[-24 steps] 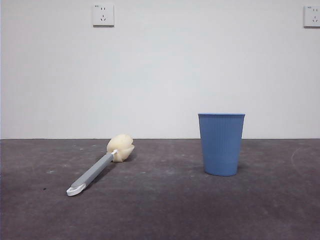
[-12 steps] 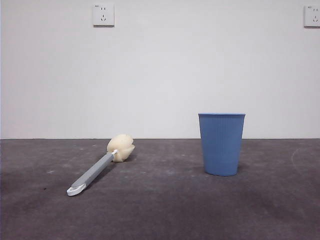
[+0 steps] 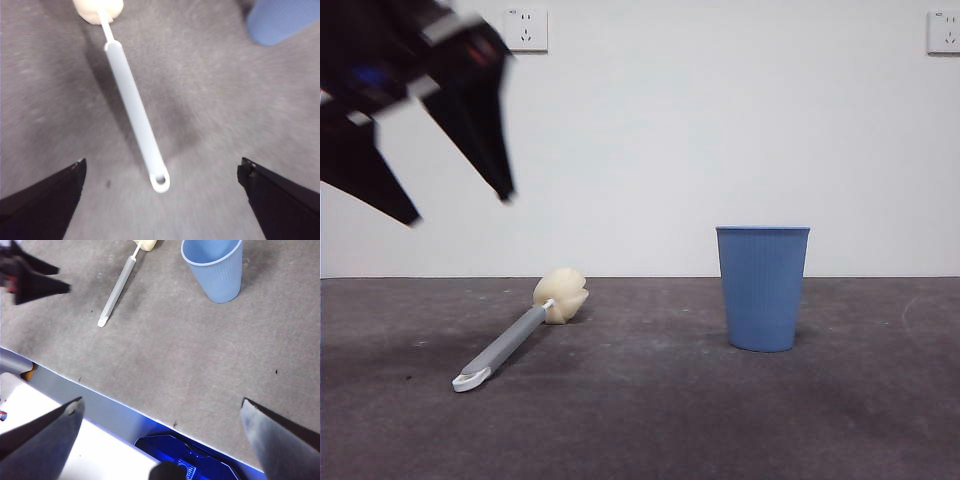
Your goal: Pick up the cup brush,pick up the cup,insert the brush into the cup,clean the cup,put the cup brush back,put the cup back to the fixed position on the table
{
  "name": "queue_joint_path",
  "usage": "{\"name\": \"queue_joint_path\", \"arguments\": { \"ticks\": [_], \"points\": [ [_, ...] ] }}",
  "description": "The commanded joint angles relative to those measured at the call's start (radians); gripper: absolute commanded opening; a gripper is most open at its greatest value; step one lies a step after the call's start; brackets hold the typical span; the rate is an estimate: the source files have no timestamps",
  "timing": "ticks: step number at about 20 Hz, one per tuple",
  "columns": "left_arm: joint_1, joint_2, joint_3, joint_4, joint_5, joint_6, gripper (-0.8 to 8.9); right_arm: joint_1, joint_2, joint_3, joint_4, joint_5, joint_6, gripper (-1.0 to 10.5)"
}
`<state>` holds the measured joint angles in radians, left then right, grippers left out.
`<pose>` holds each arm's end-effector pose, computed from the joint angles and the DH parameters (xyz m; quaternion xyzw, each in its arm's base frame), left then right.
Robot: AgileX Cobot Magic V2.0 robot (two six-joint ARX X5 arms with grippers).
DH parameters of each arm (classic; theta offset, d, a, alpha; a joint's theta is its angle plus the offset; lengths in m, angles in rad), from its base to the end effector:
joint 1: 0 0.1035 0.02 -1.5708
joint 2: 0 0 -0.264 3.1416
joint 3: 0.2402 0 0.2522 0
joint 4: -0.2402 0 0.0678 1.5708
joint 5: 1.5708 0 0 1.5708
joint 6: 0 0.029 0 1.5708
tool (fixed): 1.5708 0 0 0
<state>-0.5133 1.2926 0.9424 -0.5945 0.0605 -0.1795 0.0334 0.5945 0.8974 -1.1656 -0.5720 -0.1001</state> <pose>0.2212 -0.1267 0.2513 0.0252 0.4642 -0.2112 0.8598 0.0766 0.0183 0.3117 0.0677 0.3890 0.2906 0.8716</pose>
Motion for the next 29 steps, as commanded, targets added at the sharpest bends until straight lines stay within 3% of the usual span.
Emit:
{"name": "queue_joint_path", "arguments": {
  "ticks": [1,7,15,16,21,29],
  "points": [
    [-0.026,0.136,0.050,0.015,-0.046,-0.021,5.34,0.003,0.001,0.002,0.006,0.001,0.013,5.7],
    [-0.037,0.338,0.087,0.078,-0.093,-0.048,5.30,0.018,0.001,0.002,0.006,0.002,0.014,5.7],
    [-0.037,0.436,0.087,0.115,-0.118,-0.098,5.23,0.022,0.001,0.002,0.008,0.002,0.014,5.7],
    [-0.037,0.437,0.087,0.114,-0.129,-0.108,4.65,0.022,0.001,0.002,0.008,0.002,0.013,5.7],
    [-0.045,0.437,0.087,0.115,-0.129,-0.108,-0.13,0.022,0.001,0.002,0.013,0.002,0.013,5.7],
    [-0.049,0.412,0.089,0.073,-0.105,-0.083,-0.09,0.023,0.004,0.002,0.016,0.001,0.018,5.7]
  ]
}}
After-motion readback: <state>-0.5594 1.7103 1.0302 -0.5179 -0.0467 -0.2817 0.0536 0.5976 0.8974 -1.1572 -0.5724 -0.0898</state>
